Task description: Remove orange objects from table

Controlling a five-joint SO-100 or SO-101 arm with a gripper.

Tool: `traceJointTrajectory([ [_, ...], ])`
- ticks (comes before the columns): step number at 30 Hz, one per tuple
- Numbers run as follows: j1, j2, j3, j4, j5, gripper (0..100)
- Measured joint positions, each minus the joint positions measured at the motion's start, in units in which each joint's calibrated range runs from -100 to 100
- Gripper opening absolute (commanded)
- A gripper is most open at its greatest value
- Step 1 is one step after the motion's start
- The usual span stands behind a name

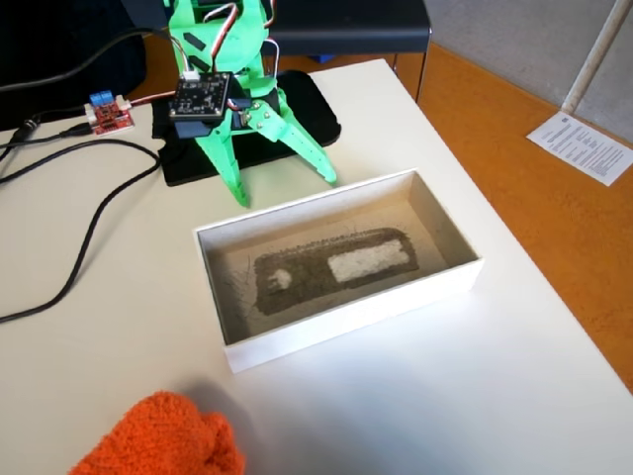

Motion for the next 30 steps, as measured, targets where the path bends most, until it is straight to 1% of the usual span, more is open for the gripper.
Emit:
traceJointTrajectory([
  [13,-0.49,0.00,0.00,0.00,-0.10,46],
  [14,-1.56,0.00,0.00,0.00,0.54,46],
  [17,-0.41,0.00,0.00,-0.60,7.67,46],
  [19,0.25,0.00,0.00,-3.48,11.38,46],
  [22,2.38,0.09,-0.28,-7.95,12.75,46],
  [24,2.38,0.36,-2.90,-11.62,12.45,46],
  [26,2.95,4.29,-8.43,-15.60,10.60,46],
  [30,2.05,17.50,-28.10,-18.98,8.06,46],
])
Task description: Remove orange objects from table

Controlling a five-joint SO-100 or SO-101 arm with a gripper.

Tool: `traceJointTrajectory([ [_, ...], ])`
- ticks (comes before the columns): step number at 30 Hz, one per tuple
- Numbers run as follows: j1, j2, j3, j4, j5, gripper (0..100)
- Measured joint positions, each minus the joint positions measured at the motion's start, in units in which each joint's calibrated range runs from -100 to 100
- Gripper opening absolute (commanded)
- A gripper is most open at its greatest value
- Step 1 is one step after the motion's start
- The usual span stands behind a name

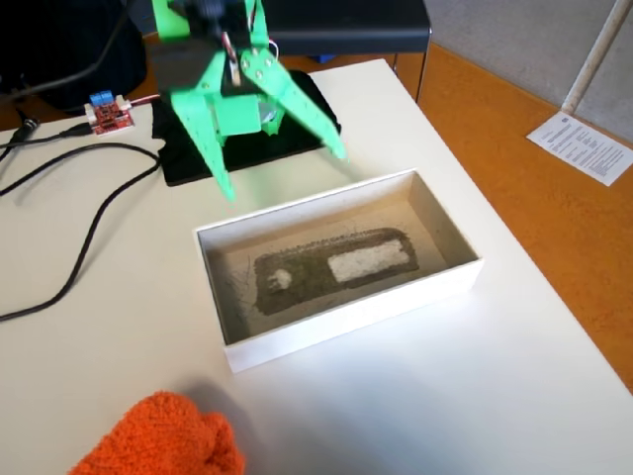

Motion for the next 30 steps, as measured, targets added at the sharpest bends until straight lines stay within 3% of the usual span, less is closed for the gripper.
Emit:
traceJointTrajectory([
  [6,5.41,34.20,-44.96,6.26,-5.13,46],
  [10,10.41,57.50,-68.01,4.47,-7.23,46],
  [15,15.99,82.41,-74.75,-7.05,-9.91,46],
  [18,18.45,92.59,-78.03,-8.45,-10.65,46],
  [30,19.11,103.39,-78.69,-7.75,-9.13,48],
])
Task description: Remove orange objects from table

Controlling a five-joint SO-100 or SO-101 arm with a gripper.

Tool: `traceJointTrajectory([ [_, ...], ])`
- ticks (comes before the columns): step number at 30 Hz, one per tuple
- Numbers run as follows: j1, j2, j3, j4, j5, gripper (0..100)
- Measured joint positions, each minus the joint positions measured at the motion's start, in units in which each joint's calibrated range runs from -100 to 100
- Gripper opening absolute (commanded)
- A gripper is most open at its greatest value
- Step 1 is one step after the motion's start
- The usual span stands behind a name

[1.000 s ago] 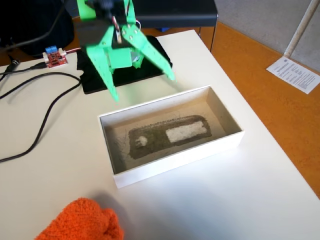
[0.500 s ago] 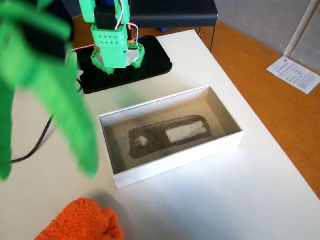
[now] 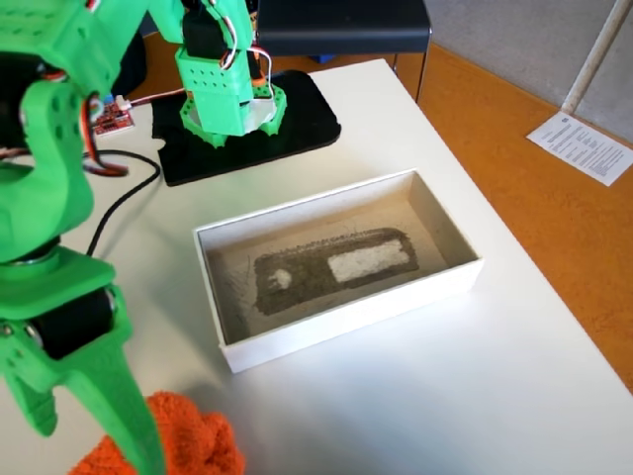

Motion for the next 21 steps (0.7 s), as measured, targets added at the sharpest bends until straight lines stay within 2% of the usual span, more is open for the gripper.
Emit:
traceJointTrajectory([
  [7,-3.36,7.95,-5.15,-0.10,2.49,46],
  [8,-3.85,8.93,-6.18,-0.10,2.69,41],
  [10,-4.84,10.80,-8.71,-0.10,3.03,10],
  [12,-5.66,11.88,-9.65,-0.89,3.57,1],
  [17,-6.81,12.14,-9.84,-5.27,3.13,0],
  [21,-6.15,12.14,-9.84,-5.96,4.79,0],
])
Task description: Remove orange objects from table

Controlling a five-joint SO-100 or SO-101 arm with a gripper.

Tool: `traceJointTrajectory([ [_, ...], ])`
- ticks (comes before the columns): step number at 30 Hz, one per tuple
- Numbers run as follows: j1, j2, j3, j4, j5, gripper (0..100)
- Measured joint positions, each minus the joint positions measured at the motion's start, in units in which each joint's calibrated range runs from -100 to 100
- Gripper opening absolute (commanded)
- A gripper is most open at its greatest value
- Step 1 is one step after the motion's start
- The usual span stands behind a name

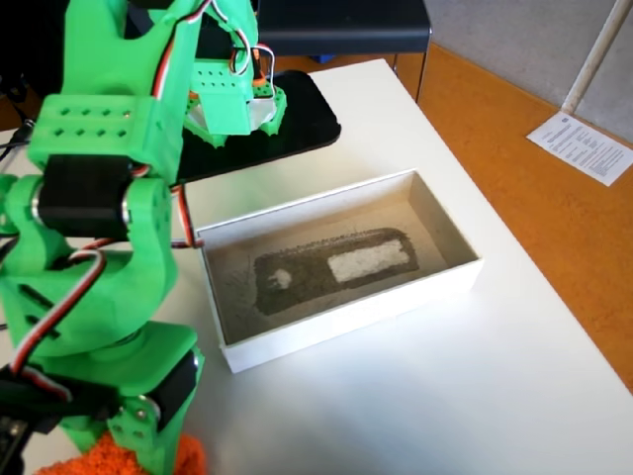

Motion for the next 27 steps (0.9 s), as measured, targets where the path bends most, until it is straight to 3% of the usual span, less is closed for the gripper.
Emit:
traceJointTrajectory([
  [7,-0.08,-7.50,-1.03,5.56,0.93,0],
  [12,-2.30,-28.04,-11.62,22.45,0.93,0],
  [16,-10.33,-45.89,-13.40,38.25,-0.29,0],
  [20,-22.71,-63.57,2.72,42.23,-1.47,0],
  [23,-28.95,-75.45,23.89,35.37,-0.63,0],
  [27,-29.11,-79.91,51.05,21.96,2.25,0],
])
